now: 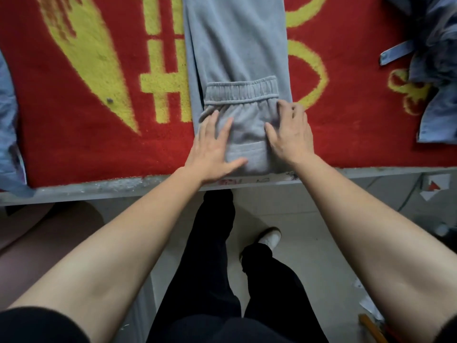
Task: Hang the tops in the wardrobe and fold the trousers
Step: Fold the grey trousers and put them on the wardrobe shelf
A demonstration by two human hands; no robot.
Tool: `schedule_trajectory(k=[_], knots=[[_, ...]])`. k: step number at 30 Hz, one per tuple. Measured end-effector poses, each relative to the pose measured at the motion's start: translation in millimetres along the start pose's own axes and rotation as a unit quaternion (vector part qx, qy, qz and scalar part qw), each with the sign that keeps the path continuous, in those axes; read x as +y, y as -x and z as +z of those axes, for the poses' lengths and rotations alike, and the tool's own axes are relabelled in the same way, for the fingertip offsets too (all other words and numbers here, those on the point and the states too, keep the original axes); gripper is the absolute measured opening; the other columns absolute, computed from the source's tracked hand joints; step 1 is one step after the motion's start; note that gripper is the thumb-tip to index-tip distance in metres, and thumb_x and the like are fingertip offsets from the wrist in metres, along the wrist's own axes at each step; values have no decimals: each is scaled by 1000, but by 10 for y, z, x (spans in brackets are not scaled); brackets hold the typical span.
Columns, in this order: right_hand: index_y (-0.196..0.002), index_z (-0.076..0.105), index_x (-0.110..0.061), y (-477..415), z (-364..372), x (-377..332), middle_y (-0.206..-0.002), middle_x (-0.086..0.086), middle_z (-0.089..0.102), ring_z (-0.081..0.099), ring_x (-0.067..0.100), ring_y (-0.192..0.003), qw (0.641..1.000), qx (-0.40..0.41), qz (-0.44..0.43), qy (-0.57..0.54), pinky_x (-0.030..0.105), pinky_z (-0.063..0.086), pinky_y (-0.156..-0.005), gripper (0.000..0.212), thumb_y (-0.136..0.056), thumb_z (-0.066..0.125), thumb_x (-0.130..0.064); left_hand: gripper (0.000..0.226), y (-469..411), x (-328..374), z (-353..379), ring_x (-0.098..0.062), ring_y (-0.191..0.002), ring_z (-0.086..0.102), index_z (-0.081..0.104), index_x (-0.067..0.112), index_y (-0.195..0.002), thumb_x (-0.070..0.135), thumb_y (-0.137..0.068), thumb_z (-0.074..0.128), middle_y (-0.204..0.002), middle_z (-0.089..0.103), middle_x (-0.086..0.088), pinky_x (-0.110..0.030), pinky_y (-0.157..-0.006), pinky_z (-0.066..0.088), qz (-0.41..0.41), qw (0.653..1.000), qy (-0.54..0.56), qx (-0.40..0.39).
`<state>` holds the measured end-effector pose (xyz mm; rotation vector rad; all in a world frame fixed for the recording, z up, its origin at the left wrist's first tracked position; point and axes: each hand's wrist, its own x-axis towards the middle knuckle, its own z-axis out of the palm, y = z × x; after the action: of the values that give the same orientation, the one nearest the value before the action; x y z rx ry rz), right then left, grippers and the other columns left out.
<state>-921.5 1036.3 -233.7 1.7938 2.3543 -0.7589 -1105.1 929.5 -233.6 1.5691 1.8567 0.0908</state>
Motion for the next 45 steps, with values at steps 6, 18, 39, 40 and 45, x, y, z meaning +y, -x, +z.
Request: schedule_trajectory(k=[6, 18, 39, 40, 45], knots=[[-156, 23, -6, 264, 65, 234, -160, 30, 8, 11, 45, -149, 958, -49, -238, 151, 55, 21, -118, 93, -86, 51, -61, 143, -48, -175, 34, -35, -147, -20, -22, 18, -151, 73, -59, 72, -158, -24, -18, -65, -114, -1, 53, 963, -241, -109], [-157, -11, -22, 249, 85, 237, -156, 22, -33, -15, 47, -147, 911, -182, -219, 299, 56, 39, -105, 126, -72, 79, -46, 94, -125, -6, -67, -35, -148, -14, 7, 13, -156, 25, -83, 65, -160, -14, -20, -45, -119, 8, -3, 975, -116, -192], [-75, 62, -28, 509, -987, 161, -60, -9, 68, 68, 15, -60, 916, -370, -141, 63, 20, 44, -50, 11, -65, 61, -33, 43, 471, 430, -819, -22, -66, 65, 62, 17, -100, 13, -56, 63, -79, 68, -10, -34, -57, 55, -125, 918, 215, -308], [-79, 66, -29, 389, -1081, 123, -63, -10, 71, 69, 11, -59, 915, -383, -124, 33, 19, 46, -48, 17, -63, 63, -34, 42, 382, 393, -940, -20, -68, 64, 61, 15, -98, 15, -56, 64, -80, 66, -9, -33, -58, 53, -128, 923, 220, -288], [-94, 66, -26, -313, -1364, 0, -85, -8, 69, 66, 7, -70, 940, -300, -43, -157, 18, 51, -49, 31, -63, 65, -30, 40, -164, 84, -1393, -17, -84, 60, 60, 16, -107, 9, -71, 75, -95, 65, -6, -29, -69, 51, -161, 926, 326, -100]])
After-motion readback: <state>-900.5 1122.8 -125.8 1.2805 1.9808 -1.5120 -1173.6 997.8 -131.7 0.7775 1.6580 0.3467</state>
